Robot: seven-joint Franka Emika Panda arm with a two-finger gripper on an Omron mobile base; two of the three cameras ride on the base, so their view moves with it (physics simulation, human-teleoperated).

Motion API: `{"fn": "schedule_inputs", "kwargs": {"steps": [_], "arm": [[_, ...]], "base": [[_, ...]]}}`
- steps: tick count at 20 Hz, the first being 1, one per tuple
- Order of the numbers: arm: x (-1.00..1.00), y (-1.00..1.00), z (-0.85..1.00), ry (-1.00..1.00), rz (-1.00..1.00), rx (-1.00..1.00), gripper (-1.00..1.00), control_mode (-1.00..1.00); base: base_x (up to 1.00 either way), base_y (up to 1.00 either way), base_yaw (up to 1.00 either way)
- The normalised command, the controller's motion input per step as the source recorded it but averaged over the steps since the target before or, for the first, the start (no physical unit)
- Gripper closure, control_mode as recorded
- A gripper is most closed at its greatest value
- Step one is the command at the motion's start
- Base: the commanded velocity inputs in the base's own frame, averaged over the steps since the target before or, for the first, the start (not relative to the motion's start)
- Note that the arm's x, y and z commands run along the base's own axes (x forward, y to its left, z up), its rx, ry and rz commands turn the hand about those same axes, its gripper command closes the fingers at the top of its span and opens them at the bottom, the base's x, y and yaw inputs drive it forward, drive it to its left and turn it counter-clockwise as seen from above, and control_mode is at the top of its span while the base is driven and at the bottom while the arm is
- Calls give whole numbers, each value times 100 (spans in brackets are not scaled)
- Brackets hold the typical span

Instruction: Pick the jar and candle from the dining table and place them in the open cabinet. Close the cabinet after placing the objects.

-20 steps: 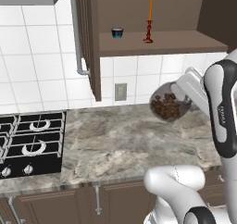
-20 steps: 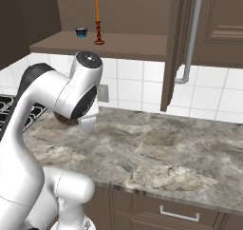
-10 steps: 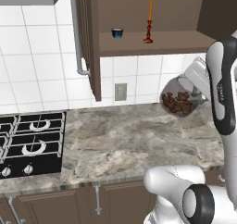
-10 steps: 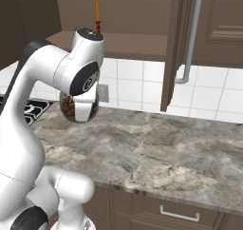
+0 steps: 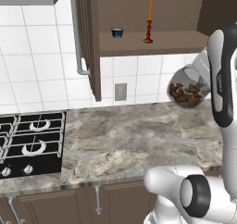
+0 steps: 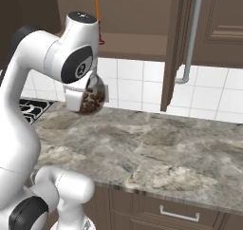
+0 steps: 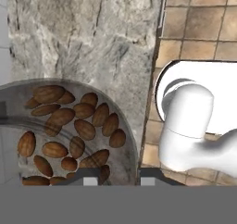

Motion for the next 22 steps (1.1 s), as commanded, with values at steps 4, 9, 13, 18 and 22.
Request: {"fn": "schedule_inputs", "kwargs": {"steps": [4, 9, 13, 18, 22], "arm": [[0, 0, 25, 0, -7, -5, 100, -100], [3, 0, 25, 0, -1, -7, 100, -100], [8, 0, 23, -3, 0, -7, 100, -100], [12, -5, 25, -7, 0, -4, 100, -100], [16, -5, 20, -14, -3, -3, 100, -100]], "base": [[0, 0, 0], [0, 0, 0], [0, 0, 0], [0, 0, 0], [0, 0, 0]]}}
